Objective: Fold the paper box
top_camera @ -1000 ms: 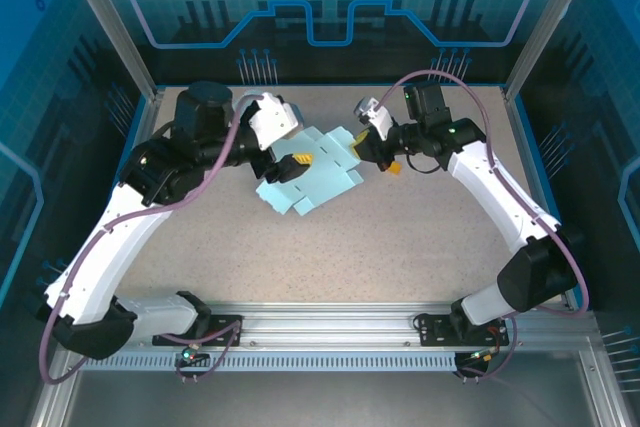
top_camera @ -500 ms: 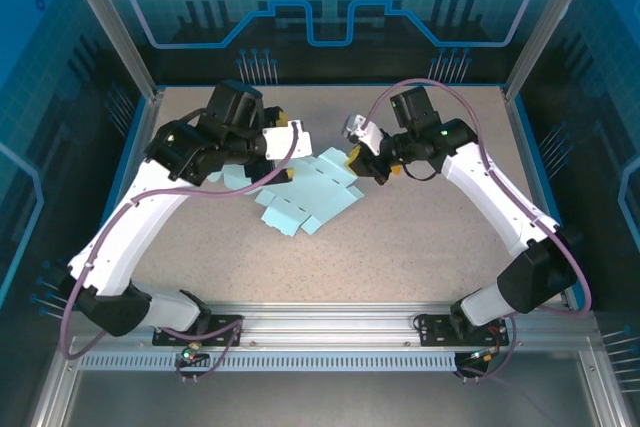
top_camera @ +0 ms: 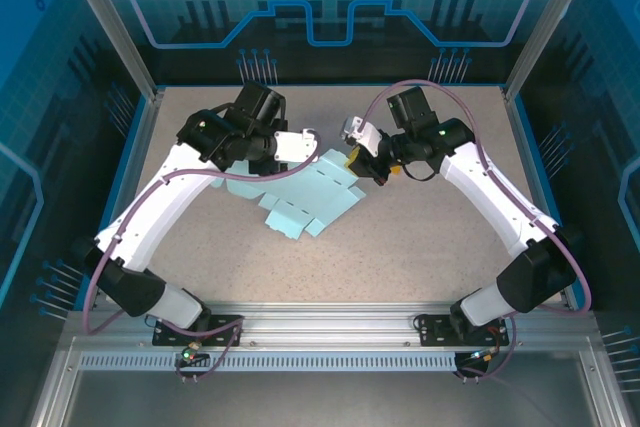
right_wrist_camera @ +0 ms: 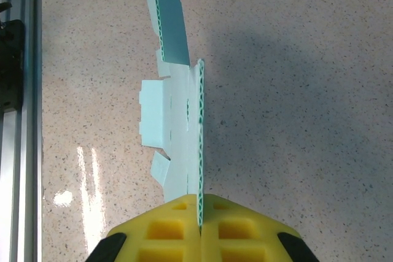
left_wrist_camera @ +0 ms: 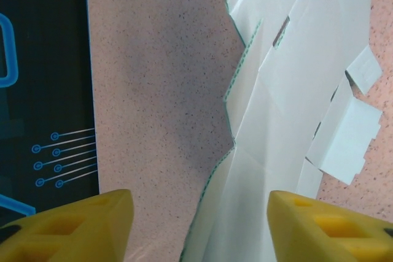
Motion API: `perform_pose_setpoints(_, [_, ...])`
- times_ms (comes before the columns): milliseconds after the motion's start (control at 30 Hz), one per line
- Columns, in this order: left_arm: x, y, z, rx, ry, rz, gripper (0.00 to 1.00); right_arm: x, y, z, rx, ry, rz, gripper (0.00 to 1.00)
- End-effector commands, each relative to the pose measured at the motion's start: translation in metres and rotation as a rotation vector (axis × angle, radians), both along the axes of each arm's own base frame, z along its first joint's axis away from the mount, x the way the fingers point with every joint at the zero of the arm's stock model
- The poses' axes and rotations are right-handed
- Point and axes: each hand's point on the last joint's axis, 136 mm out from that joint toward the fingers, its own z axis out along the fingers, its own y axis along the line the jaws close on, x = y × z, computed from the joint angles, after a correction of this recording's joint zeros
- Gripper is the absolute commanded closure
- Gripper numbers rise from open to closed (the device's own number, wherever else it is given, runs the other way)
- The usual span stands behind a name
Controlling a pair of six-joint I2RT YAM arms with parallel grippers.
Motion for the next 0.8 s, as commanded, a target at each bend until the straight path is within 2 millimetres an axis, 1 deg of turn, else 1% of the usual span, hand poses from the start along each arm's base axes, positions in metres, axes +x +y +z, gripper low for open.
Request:
perform_pose_setpoints(0, [0.001,0.005,-0.003,0.026,0.005,0.007,0.47,-0.001,0.005,0.008,0.004,-0.024,0.018,1.00])
perform_pose_setpoints(100, [0.004,0.007,-0.010,0.043,0.012,0.015,0.54,-0.001,0.005,0.010,0.006,-0.030,0.015,1.00])
perform_pose_setpoints(200, [0.005,0.006,-0.011,0.031,0.013,0.024,0.58,-0.002,0.004,0.011,0.006,-0.038,0.011,1.00])
perform_pose_setpoints(367, [0.007,0.006,-0.012,0.032,0.014,0.027,0.72,-0.002,0.002,0.012,0.003,-0.052,0.005,1.00])
perform_pose_setpoints(600, [0.006,0.005,-0.007,-0.002,0.019,0.059,0.85,0.001,0.000,0.017,0.005,-0.075,-0.014,1.00])
perform_pose_setpoints(667, [0.003,0.006,-0.005,-0.020,0.024,0.074,0.88,0.004,-0.001,0.019,0.003,-0.084,-0.034,0.99])
perform_pose_setpoints(767, [-0.003,0.007,0.000,-0.056,0.025,0.100,0.92,0.011,-0.004,0.023,-0.004,-0.098,-0.084,0.94])
